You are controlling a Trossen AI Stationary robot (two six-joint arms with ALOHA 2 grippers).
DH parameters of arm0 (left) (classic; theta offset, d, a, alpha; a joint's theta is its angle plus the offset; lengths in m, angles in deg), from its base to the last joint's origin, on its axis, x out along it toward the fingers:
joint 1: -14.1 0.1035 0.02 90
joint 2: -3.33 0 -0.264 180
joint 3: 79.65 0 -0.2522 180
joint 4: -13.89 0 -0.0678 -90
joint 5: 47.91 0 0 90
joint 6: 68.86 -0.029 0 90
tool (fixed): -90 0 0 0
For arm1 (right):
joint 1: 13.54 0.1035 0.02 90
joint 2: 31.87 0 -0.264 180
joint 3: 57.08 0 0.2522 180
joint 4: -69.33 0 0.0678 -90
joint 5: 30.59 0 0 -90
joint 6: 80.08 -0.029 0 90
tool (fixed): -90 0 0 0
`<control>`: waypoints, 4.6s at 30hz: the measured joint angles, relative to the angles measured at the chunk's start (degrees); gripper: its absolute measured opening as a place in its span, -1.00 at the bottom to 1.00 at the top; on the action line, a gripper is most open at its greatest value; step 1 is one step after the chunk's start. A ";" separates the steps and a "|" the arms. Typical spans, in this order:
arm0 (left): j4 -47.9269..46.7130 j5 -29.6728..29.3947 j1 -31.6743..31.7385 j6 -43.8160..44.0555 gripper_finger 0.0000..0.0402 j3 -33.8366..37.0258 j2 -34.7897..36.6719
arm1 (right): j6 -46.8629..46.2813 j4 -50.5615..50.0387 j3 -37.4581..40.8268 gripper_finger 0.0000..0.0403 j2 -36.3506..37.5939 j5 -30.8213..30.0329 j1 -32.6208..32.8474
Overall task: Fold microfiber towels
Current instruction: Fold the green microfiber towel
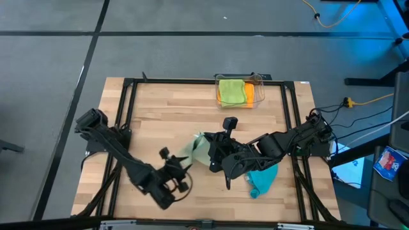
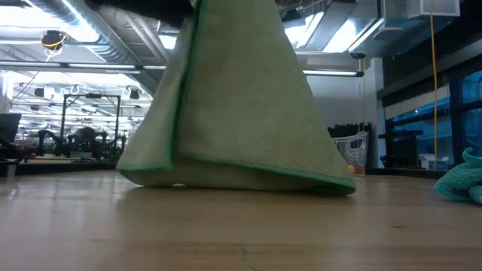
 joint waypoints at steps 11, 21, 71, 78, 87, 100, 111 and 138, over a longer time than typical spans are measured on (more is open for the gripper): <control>-1.15 -8.04 2.29 -0.55 -0.32 0.12 -1.71 | -0.09 -0.04 0.00 -0.92 0.00 0.02 0.00; -1.82 -10.08 3.78 -6.86 -0.32 -1.54 6.60 | -0.14 -0.04 0.00 -0.92 0.00 0.02 0.01; -15.63 13.54 6.78 13.51 -0.32 12.91 7.22 | -0.05 -0.01 0.00 -0.92 0.00 0.09 0.01; -15.69 16.38 4.17 13.64 -0.32 14.65 7.22 | -0.05 -0.01 0.00 -0.92 0.00 0.07 0.00; -17.45 21.93 2.23 16.00 -0.32 17.90 7.21 | -0.05 -0.01 0.00 -0.92 0.00 0.07 0.00; -21.76 21.97 0.16 19.31 -0.32 17.90 7.22 | -0.05 -0.01 0.00 -0.92 0.00 0.08 0.01; -21.95 22.94 0.10 19.24 -0.95 17.90 7.22 | -0.05 -0.01 0.00 -0.92 0.00 1.21 0.00; -50.80 19.41 0.80 8.57 -1.00 -10.54 13.53 | -1.05 -0.47 0.00 -0.92 0.00 8.41 -0.10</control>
